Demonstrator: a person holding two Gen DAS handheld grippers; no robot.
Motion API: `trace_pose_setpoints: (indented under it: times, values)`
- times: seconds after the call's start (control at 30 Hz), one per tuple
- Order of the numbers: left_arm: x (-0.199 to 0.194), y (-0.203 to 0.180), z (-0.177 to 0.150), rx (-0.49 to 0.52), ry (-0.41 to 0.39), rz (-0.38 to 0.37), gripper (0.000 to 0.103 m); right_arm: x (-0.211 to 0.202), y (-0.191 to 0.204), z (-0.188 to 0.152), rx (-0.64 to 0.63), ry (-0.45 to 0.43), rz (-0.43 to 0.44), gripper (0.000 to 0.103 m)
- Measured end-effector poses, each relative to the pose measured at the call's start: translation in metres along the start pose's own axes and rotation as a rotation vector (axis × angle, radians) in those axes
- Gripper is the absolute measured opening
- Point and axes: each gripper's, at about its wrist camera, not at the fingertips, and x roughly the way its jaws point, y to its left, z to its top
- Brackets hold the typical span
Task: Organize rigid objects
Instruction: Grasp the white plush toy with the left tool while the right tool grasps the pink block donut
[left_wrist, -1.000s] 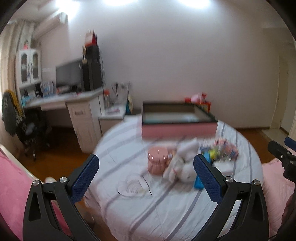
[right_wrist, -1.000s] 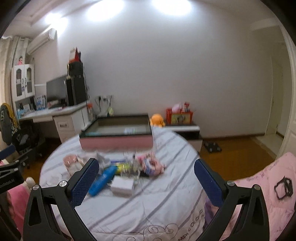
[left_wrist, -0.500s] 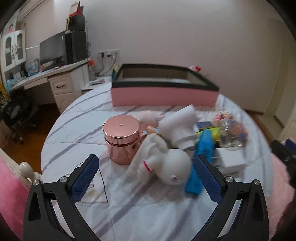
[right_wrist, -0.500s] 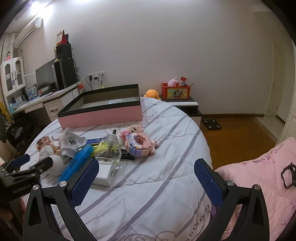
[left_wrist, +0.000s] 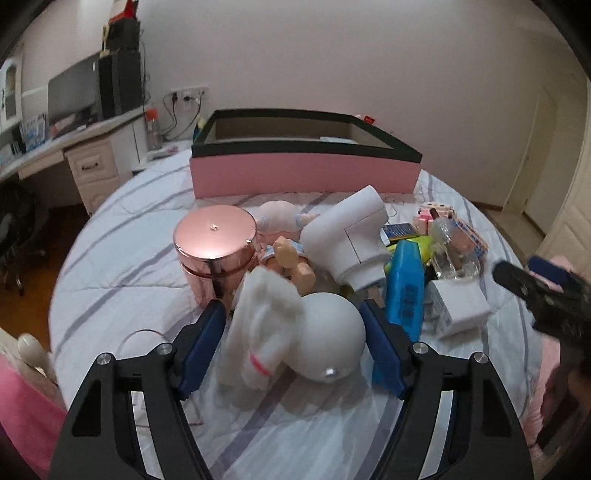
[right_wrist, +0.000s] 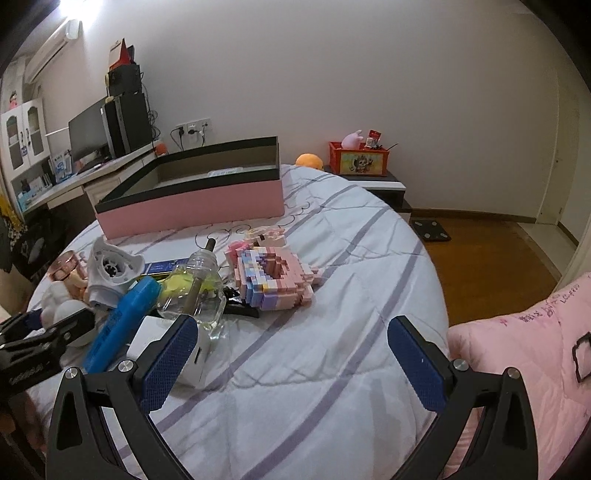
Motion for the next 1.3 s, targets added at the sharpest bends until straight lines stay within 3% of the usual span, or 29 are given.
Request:
trace_pose_setpoints:
  times: [0.2,0.3,0.4,0.5,0.53,0.6,0.67,0.73,0.83,0.9,0.93,1.07,1.3]
  values:
    - [-0.019,0.007,-0.007,0.01,-0.024,0.0,0.075,0.026,-0.004,0.02,0.009,0.026,0.035,0.103]
    - [-0.022,0.01,-0.005,0.004,-0.028,-0.006,0.075,0.037,-0.008,0.03,0.015,0.045,-0.003,0.103]
    - [-0.022,0.011,-0.002,0.001,-0.034,-0.002,0.074,0.051,-0.014,0.033,0.023,0.096,0.028,0.103]
    - [-0.022,0.009,-0.001,0.005,-0.036,-0.011,0.072,0.062,-0.016,0.034,0.03,0.146,0.113,0.101]
    - [-0.022,0.008,0.0,0.006,-0.039,-0.01,0.071,0.063,-0.015,0.034,0.027,0.145,0.113,0.099]
    - [-0.024,0.006,0.003,0.013,-0.046,-0.015,0.069,0.066,-0.013,0.035,0.002,0.16,0.116,0.081]
    - [-0.026,0.004,0.005,0.023,-0.054,-0.017,0.066,0.066,-0.011,0.034,-0.004,0.159,0.132,0.068]
    - [-0.026,0.004,0.007,0.03,-0.056,-0.007,0.057,0.064,-0.01,0.033,-0.014,0.157,0.131,0.068]
    - [-0.023,0.004,0.006,0.034,-0.055,-0.006,0.055,0.058,-0.011,0.031,-0.008,0.14,0.133,0.068]
    - [-0.024,0.006,0.005,0.031,-0.046,-0.015,0.057,0.054,-0.01,0.027,-0.015,0.139,0.125,0.068]
    - [-0.024,0.007,0.003,0.025,-0.037,-0.029,0.065,0.052,-0.009,0.025,-0.019,0.138,0.119,0.068]
    - [-0.024,0.01,-0.01,0.023,-0.019,-0.022,0.08,0.046,-0.01,0.022,-0.011,0.133,0.112,0.069]
    - [-0.01,0.016,-0.021,-0.009,0.011,-0.029,0.081,0.051,-0.012,0.023,0.004,0.136,0.123,0.069]
